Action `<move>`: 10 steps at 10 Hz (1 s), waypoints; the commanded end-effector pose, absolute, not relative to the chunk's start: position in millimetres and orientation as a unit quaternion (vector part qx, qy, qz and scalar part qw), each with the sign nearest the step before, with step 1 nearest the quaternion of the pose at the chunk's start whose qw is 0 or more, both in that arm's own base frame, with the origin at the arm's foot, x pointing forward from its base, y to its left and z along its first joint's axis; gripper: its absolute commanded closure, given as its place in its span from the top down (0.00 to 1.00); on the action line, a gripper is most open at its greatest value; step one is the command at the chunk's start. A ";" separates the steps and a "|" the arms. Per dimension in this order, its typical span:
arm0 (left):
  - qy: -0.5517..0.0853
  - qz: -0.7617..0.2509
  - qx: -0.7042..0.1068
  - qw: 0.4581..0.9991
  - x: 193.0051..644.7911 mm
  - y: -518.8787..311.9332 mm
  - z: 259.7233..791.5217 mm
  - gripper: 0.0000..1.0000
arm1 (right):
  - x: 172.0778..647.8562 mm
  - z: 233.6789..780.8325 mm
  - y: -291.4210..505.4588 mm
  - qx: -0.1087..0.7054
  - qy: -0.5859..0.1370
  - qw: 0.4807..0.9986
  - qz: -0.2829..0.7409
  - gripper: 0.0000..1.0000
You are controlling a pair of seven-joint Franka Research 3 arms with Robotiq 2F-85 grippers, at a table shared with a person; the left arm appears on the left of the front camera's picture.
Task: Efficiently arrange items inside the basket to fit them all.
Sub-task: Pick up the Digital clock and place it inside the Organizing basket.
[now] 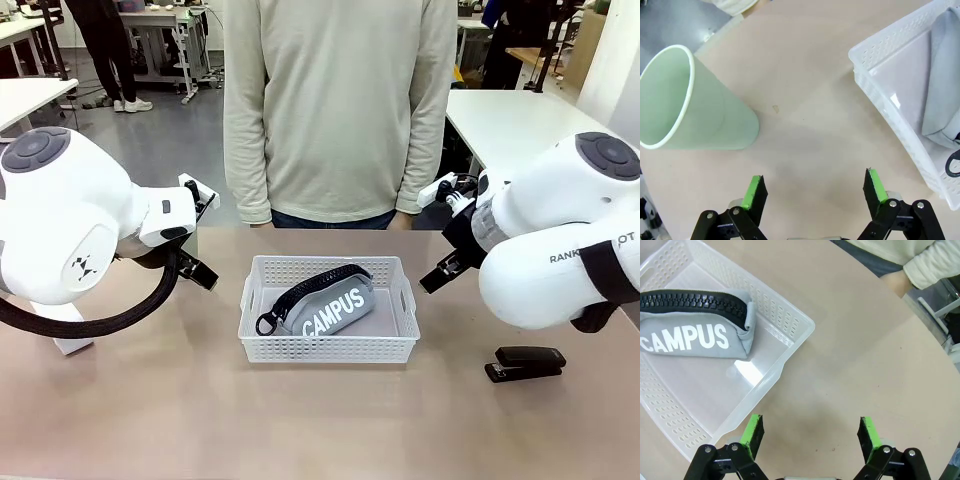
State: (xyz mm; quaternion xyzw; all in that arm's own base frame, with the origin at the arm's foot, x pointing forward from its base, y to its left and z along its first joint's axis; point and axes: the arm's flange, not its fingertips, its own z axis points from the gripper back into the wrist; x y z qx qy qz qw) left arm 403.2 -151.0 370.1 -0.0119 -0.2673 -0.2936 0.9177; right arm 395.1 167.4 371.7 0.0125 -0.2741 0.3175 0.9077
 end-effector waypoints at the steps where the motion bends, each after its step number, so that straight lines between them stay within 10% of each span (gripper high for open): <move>1: -0.268 -0.294 -0.012 0.918 403.1 -151.1 370.4 1.00 | 395.1 371.7 167.4 0.013 -0.274 0.908 0.317 1.00; 5: -0.267 -0.294 -0.012 0.918 403.2 -151.0 370.1 1.00 | 395.1 371.7 167.4 0.013 -0.274 0.908 0.317 1.00; 10: -0.133 -0.347 -0.205 0.906 338.9 -115.6 441.0 1.00 | 311.0 434.5 84.7 0.195 -0.108 0.914 0.340 1.00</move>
